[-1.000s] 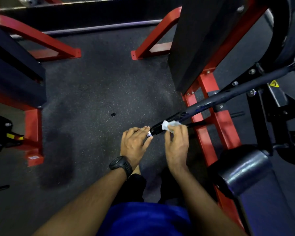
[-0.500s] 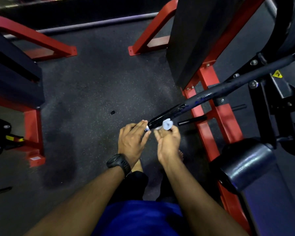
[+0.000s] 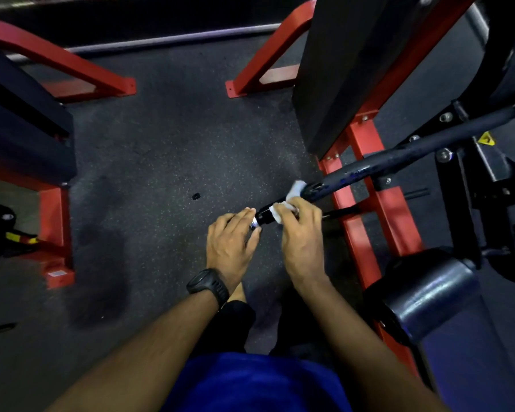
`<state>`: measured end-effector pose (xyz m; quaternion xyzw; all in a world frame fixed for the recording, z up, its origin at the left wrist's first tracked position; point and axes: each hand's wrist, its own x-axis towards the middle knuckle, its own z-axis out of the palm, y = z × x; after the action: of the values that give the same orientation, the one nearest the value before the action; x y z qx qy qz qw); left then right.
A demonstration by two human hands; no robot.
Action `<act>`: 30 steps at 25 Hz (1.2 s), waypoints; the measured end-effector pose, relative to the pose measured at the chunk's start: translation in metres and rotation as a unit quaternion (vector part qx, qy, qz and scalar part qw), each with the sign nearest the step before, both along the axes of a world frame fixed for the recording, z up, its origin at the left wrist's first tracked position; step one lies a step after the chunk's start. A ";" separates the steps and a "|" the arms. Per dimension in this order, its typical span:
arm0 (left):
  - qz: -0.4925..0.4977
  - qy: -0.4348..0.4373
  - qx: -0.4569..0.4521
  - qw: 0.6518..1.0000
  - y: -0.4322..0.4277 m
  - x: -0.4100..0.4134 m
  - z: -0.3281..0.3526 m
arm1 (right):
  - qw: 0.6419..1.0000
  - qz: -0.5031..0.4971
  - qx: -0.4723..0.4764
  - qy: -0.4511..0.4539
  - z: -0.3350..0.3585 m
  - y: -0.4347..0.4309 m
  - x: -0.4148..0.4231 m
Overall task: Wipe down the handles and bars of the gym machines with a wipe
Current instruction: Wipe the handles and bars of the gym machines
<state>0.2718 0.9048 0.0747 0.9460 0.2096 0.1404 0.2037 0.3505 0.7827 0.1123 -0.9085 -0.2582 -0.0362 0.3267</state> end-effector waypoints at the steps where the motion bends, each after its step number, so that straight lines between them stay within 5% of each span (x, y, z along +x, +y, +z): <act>1: 0.000 0.000 -0.005 1.000 0.000 0.002 -0.001 | 0.994 0.053 -0.066 -0.067 -0.004 -0.005 0.012; 4: 0.001 -0.004 -0.004 1.000 0.001 0.002 -0.004 | 0.983 0.050 -0.131 -0.120 0.000 0.003 0.041; 8: -0.003 -0.016 0.007 1.000 0.003 0.003 -0.009 | 0.932 0.225 -0.248 -0.141 0.007 0.013 0.037; 12: -0.010 -0.028 0.004 1.000 0.003 0.002 -0.011 | 0.941 0.116 -0.308 -0.077 0.034 0.010 0.079; 16: -0.016 -0.031 0.014 0.999 0.004 0.001 -0.013 | 0.865 0.332 -0.362 -0.103 0.033 0.011 0.054; 20: -0.019 -0.037 0.010 0.999 0.001 0.001 -0.014 | 0.873 0.158 -0.462 -0.020 0.056 0.017 0.097; 24: -0.024 -0.042 0.025 0.999 0.001 -0.001 -0.013 | 0.835 0.284 -0.469 -0.039 0.054 0.025 0.083; 27: -0.030 -0.035 0.017 0.999 0.002 0.000 -0.011 | 0.848 0.153 -0.508 -0.011 0.063 0.018 0.121; 30: -0.007 -0.040 0.010 0.999 -0.002 0.005 -0.012 | 0.868 0.237 -0.435 -0.026 0.052 0.017 0.096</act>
<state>0.2763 0.9028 0.0627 0.9431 0.1932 0.1788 0.2032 0.4461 0.7993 0.1640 -0.8689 -0.4635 0.1347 -0.1096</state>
